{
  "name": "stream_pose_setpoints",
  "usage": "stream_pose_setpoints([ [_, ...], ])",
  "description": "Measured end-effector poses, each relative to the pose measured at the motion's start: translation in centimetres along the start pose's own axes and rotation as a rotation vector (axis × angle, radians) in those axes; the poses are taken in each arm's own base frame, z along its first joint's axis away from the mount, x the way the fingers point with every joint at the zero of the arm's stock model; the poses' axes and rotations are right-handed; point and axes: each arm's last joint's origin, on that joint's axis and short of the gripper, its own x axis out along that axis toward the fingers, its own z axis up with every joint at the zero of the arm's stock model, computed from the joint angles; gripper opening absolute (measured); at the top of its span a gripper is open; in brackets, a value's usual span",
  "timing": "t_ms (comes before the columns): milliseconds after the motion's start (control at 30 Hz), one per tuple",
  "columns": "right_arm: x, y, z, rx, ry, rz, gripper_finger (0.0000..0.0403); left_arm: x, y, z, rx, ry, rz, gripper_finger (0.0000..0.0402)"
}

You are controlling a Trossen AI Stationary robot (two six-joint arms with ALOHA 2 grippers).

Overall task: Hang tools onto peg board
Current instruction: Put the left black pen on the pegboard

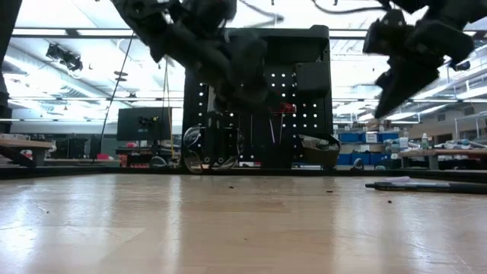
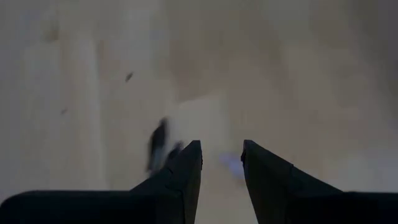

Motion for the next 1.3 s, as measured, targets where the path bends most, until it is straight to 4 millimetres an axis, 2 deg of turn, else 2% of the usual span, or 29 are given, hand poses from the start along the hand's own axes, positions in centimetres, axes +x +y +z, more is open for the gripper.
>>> stream_pose_setpoints([
  [167, 2.5, 2.0, -0.9, 0.015, 0.178, 0.080, 0.0128, -0.8, -3.3, -0.3, 0.067, -0.050, 0.031, 0.0252],
  [300, 3.8, 3.4, -1.7, 0.018, 0.283, 0.115, 0.0133, -1.4, -5.2, -0.8, 0.135, -0.090, 0.078, 0.0252],
  [433, 4.6, 4.3, -2.4, 0.049, 0.348, 0.108, 0.0143, -1.8, -5.6, -1.5, 0.099, -0.163, 0.128, 0.0252],
  [700, 6.7, 4.9, -3.4, 0.093, 0.438, 0.026, 0.0186, -2.4, -6.7, -3.6, 0.063, -0.161, 0.096, 0.0252],
  [867, 8.6, 5.5, -4.0, 0.050, 0.488, -0.024, 0.0203, -2.8, -7.7, -4.2, 0.049, -0.149, 0.068, 0.0252],
  [1033, 9.2, 5.6, -3.9, 0.000, 0.474, -0.064, 0.0178, -3.6, -9.3, -5.0, -0.021, -0.138, 0.040, 0.0252],
  [1233, 9.4, 5.5, -3.4, -0.037, 0.424, -0.067, 0.0084, -5.0, -11.3, -5.9, -0.005, -0.175, 0.144, 0.0252],
  [1300, 9.4, 5.4, -3.4, -0.049, 0.411, -0.078, 0.0083, -5.1, -11.4, -6.0, 0.004, -0.191, 0.183, 0.0252],
])
